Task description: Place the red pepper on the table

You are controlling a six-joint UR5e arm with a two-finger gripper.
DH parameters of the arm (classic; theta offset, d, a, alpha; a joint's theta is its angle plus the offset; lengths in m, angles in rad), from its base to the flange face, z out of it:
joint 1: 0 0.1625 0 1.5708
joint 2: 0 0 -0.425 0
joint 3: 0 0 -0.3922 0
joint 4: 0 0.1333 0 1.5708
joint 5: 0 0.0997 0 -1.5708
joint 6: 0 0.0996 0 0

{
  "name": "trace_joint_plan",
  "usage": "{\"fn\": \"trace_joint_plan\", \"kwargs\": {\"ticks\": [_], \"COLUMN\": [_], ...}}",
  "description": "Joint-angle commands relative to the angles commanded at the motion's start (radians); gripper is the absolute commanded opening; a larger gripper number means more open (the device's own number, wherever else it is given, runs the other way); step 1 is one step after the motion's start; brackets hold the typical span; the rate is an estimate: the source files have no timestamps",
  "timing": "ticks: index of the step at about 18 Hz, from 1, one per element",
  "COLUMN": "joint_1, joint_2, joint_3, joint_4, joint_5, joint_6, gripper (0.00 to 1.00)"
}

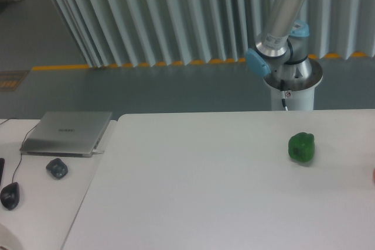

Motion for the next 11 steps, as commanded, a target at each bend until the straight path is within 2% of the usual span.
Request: {"fn": "trace_joint_plan", "kwargs": {"ticks": [5, 7, 8, 9, 10, 11], "joint_1": [-0.009, -0.009, -0.011, -0.012, -0.012, -0.012], "joint_2": [0.001, 0.003, 0.001, 0.000, 0.001, 0.001], "joint_3": [-0.025, -0.014, -0.014, -0.011, -0.014, -0.011], "joint_4": [-0.003, -0.005, -0.008, -0.024, -0.028, -0.029], "joint_5": [0.005, 0.005, 0.006, 0.008, 0.005, 0.005], "joint_6": [-0.003, -0.008, -0.012, -0.020, -0.017, -0.012], "gripper": [1.00, 1.00, 0.95, 0.37, 0.36, 0.25]}}
